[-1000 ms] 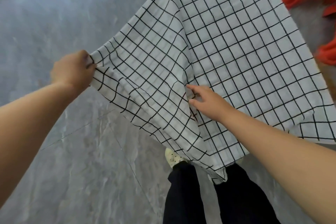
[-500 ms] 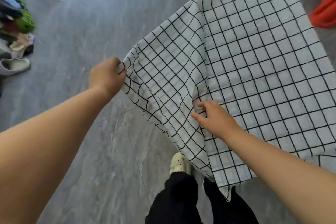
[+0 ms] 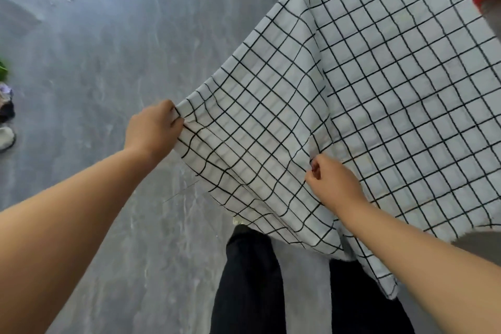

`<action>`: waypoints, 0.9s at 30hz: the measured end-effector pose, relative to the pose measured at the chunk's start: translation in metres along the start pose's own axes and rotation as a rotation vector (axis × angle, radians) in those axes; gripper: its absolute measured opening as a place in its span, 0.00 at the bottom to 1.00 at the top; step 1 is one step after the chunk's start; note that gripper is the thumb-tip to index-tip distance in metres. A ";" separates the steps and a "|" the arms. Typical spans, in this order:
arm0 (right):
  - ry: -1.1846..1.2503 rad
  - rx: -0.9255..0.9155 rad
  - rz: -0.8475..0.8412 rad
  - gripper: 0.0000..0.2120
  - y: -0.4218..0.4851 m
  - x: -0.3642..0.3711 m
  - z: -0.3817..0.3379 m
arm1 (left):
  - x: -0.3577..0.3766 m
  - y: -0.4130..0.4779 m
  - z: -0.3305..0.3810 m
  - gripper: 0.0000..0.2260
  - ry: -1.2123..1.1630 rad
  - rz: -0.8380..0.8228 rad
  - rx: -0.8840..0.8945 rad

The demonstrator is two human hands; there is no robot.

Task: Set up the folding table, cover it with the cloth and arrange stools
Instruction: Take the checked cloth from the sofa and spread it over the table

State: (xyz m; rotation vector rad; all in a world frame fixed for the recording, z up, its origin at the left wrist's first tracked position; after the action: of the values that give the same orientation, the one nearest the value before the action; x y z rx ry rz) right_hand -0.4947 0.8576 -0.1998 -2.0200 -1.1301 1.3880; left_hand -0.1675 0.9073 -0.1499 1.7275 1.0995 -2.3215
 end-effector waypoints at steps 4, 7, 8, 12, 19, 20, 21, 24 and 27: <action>0.026 0.051 0.012 0.08 0.000 0.015 -0.022 | -0.015 0.014 -0.042 0.09 -0.046 -0.006 -0.021; -0.002 0.076 0.001 0.08 0.006 0.020 -0.039 | -0.020 0.022 -0.066 0.08 -0.085 -0.003 -0.050; 0.014 0.068 0.028 0.08 0.008 0.019 -0.044 | -0.020 0.024 -0.072 0.08 -0.082 -0.004 -0.048; 0.002 -0.021 0.298 0.19 0.021 0.000 -0.053 | -0.020 0.035 -0.083 0.07 -0.044 0.014 0.004; -0.219 -0.052 0.100 0.33 0.070 -0.021 -0.041 | -0.013 0.071 -0.093 0.07 -0.110 -0.039 -0.104; -0.261 -0.039 0.090 0.33 0.072 -0.022 -0.042 | -0.011 0.077 -0.094 0.09 -0.154 -0.059 -0.129; -0.298 -0.024 0.086 0.33 0.074 -0.023 -0.042 | -0.010 0.082 -0.092 0.11 -0.183 -0.069 -0.130; -0.351 -0.010 0.084 0.33 0.073 -0.023 -0.041 | -0.007 0.091 -0.069 0.24 -0.185 -0.104 0.001; -0.322 -0.044 0.088 0.32 0.071 -0.029 -0.040 | -0.003 0.084 -0.010 0.27 -0.114 -0.161 0.286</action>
State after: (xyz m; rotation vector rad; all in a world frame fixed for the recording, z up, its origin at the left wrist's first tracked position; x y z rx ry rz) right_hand -0.4364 0.7967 -0.2196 -1.9432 -1.2236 1.7958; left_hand -0.1222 0.8494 -0.1915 1.6149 0.9594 -2.7560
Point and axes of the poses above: each hand's wrist, its own y-axis towards the middle knuckle, its own x-axis out of the palm, z = x × y, the point moved 3 cm from there along y, towards the middle knuckle, and after that the axes turned 13 degrees about -z, right-handed, at the moved point
